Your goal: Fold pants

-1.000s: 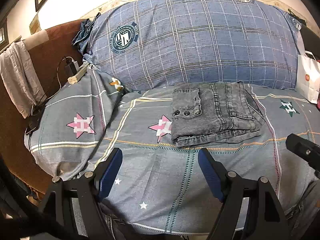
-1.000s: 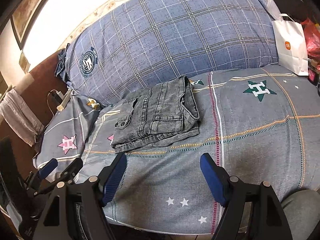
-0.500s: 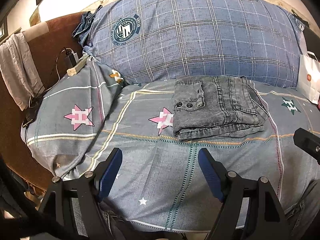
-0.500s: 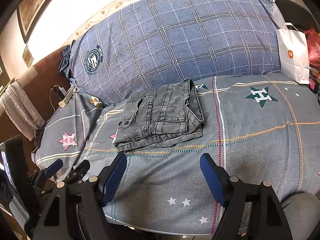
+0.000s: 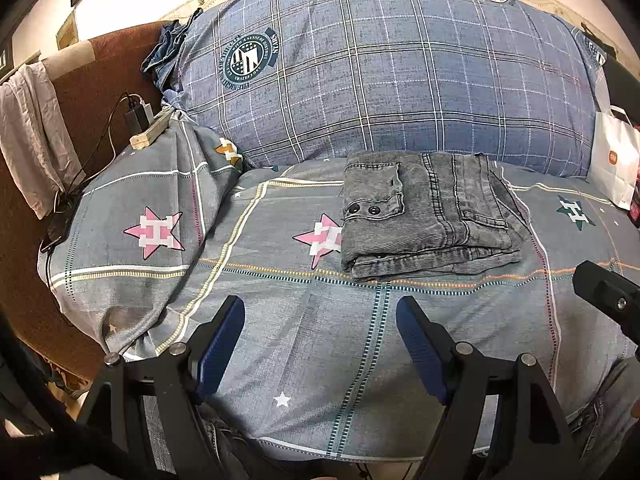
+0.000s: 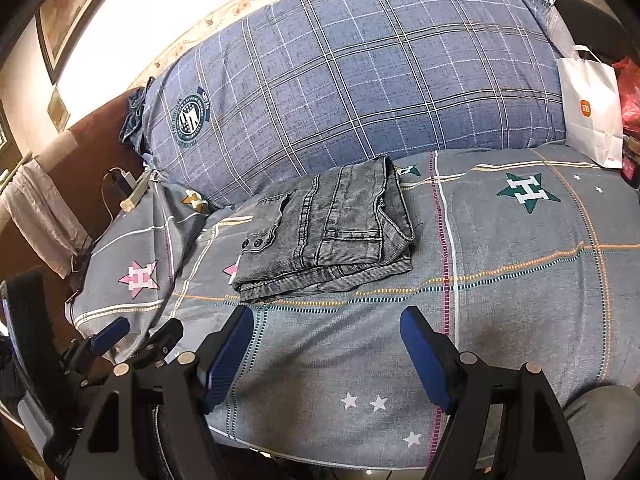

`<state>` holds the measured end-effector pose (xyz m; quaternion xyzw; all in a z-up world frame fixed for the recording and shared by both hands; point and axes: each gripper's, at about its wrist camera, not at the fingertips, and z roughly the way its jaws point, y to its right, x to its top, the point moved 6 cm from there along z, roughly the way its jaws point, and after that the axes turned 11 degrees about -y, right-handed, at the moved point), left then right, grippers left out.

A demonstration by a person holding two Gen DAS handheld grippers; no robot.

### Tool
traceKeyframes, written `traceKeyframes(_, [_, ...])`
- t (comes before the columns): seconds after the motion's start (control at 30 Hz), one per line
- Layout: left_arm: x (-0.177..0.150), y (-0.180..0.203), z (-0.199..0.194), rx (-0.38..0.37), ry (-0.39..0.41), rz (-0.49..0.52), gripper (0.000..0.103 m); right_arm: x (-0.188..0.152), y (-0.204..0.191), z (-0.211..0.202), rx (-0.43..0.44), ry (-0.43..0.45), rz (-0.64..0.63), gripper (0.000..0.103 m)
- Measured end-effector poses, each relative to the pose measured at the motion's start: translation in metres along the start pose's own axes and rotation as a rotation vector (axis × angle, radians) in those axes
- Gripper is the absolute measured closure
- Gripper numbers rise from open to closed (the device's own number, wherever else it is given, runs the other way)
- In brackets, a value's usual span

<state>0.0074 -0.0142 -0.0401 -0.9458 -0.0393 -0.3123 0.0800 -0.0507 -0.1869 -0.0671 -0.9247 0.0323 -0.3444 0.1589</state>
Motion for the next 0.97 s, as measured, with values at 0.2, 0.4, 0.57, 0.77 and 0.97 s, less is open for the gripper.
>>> traceKeyframes(0.2, [-0.001,-0.002,0.001,0.005,-0.002,0.001,0.024,0.0,-0.001,0.0,0.0,0.004,0.0,0.024])
traceKeyframes(0.4, [-0.003,-0.002,0.003,0.002,-0.004,0.002,0.024,-0.001,0.0,0.001,-0.004,0.001,0.004,0.024])
traceKeyframes(0.57, [-0.004,-0.003,0.006,-0.011,-0.009,-0.002,0.024,-0.002,-0.001,0.004,-0.008,-0.003,0.004,0.024])
traceKeyframes(0.77, [-0.003,-0.003,0.007,-0.011,-0.002,-0.003,0.024,-0.001,0.002,0.006,-0.007,-0.008,0.011,0.024])
traceKeyframes(0.97, [0.0,-0.005,0.004,-0.027,0.033,-0.012,0.024,-0.001,0.005,0.01,-0.012,-0.015,0.012,0.024])
